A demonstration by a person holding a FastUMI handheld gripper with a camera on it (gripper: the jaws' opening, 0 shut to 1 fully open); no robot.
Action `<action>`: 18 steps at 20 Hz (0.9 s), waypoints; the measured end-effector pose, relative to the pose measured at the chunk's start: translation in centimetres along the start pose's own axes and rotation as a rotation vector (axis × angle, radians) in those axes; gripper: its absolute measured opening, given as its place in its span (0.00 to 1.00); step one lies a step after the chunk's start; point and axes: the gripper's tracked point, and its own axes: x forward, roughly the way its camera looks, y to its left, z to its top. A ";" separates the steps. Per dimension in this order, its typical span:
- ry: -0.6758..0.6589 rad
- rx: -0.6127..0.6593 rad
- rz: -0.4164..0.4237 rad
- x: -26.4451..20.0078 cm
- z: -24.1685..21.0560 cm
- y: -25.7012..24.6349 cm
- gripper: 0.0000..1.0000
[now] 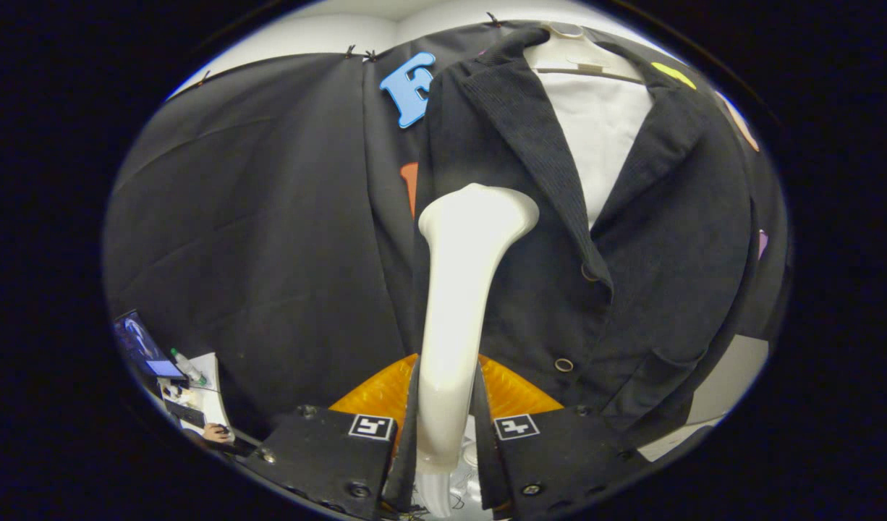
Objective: Iron the clothes twice with a garment steamer, once on the left side and once on the right side.
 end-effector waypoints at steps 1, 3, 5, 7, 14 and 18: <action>0.007 0.003 -0.003 0.1 -0.4 -0.3 0.37; 0.018 0.011 -0.004 0.1 -1.2 -0.6 0.37; 0.025 0.009 -0.010 0.1 -1.8 -0.9 0.37; 0.038 0.007 -0.012 0.2 -2.8 -1.2 0.37; 0.084 0.011 -0.007 0.6 -6.3 -1.6 0.37; 0.117 0.019 -0.006 1.0 -8.3 -1.9 0.37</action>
